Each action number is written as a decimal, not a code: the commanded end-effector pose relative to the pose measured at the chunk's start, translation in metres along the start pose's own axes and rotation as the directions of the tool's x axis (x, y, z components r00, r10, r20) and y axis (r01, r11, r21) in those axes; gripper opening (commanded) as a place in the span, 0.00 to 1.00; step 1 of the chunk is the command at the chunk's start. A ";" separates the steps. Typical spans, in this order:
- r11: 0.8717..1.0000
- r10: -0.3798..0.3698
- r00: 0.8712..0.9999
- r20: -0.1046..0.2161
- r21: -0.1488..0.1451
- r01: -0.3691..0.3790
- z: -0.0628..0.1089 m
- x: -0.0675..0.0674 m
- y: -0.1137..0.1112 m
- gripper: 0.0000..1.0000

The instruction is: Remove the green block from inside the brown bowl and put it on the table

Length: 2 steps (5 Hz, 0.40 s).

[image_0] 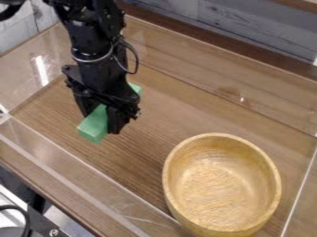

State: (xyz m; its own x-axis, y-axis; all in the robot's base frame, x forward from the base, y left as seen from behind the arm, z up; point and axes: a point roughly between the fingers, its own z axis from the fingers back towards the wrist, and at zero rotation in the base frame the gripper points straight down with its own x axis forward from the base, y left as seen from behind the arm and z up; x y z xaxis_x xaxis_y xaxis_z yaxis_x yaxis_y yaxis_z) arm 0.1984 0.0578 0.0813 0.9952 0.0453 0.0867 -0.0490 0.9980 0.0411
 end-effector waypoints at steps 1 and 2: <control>1.000 -0.009 1.000 0.020 0.010 0.009 0.004 0.006 0.001 1.00; 1.000 -0.014 1.000 0.017 0.010 0.014 0.005 0.008 0.000 1.00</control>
State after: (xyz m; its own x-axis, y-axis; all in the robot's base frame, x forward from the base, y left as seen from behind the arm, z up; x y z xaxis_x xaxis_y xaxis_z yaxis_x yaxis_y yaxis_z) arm 0.1972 0.0559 0.0781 0.9972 0.0396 0.0639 -0.0421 0.9984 0.0385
